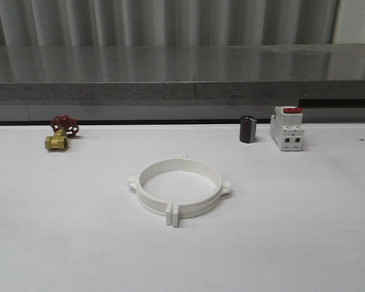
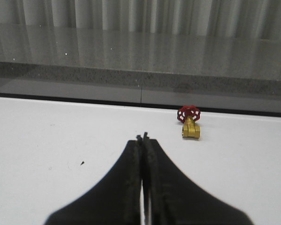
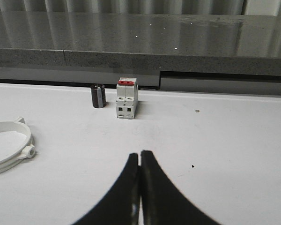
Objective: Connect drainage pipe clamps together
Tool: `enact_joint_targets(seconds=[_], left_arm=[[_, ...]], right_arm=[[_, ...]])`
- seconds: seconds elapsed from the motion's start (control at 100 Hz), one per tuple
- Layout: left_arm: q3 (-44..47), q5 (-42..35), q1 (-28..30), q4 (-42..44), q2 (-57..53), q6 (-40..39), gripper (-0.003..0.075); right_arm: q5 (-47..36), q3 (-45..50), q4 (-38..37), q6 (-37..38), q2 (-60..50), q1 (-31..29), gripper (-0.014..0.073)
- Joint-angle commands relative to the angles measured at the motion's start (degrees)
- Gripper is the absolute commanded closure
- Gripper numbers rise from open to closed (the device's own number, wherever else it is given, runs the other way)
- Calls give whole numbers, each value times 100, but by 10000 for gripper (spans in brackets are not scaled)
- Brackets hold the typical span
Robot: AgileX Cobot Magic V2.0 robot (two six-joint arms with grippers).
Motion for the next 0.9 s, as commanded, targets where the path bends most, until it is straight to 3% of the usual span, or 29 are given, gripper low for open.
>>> enact_joint_targets(seconds=[0.0,0.89], left_arm=[[132,-567,16,50,-209,-5,740],[204,-664,16,391,-198,-5,740]], right_arm=[[-423,-85,-43,-43,-114,0,659],[-404,-85,-43,-43,-114,0,659]])
